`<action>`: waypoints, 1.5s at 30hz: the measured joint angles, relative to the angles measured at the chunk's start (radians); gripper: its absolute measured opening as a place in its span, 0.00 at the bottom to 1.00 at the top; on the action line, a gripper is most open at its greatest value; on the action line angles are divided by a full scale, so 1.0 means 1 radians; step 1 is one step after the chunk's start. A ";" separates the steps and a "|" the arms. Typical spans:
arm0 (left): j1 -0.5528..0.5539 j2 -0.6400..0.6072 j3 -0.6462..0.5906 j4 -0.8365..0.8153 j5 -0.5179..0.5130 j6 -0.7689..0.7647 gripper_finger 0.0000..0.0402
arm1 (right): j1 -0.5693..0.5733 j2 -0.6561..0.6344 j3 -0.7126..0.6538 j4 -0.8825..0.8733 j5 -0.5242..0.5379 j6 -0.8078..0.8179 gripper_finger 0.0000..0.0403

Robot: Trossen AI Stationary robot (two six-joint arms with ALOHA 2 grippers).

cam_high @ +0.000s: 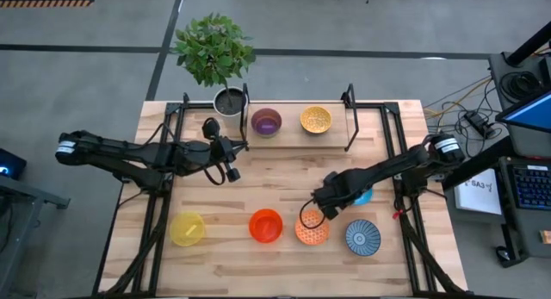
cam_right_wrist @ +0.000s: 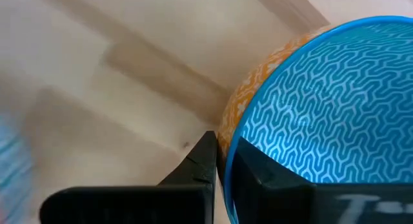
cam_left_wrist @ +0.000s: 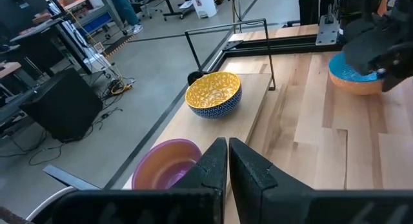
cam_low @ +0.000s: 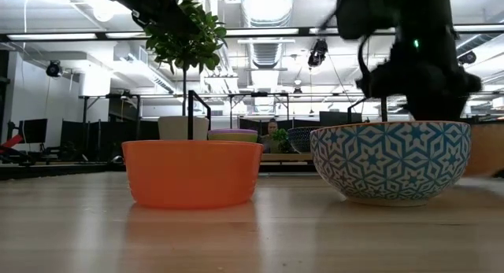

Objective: Place and stack bowls onto a shelf
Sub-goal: Stack the light blue bowl on top of the yellow bowl on the shelf

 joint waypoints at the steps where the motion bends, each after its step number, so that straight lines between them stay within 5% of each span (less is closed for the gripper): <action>1: 0.000 0.000 0.000 0.000 0.000 0.000 0.00 | 0.000 -0.002 0.021 -0.003 -0.002 -0.042 0.04; 19: 0.000 0.000 0.000 0.006 0.000 0.011 0.00 | -0.196 -0.007 0.461 0.014 0.131 -0.713 0.03; 35: 0.000 0.000 0.000 0.007 0.000 0.029 0.00 | -0.571 0.009 0.498 0.009 0.134 -1.202 0.03; 45: 0.000 0.000 0.000 0.006 0.000 0.030 0.00 | -0.631 0.136 0.510 0.000 0.088 -1.303 0.03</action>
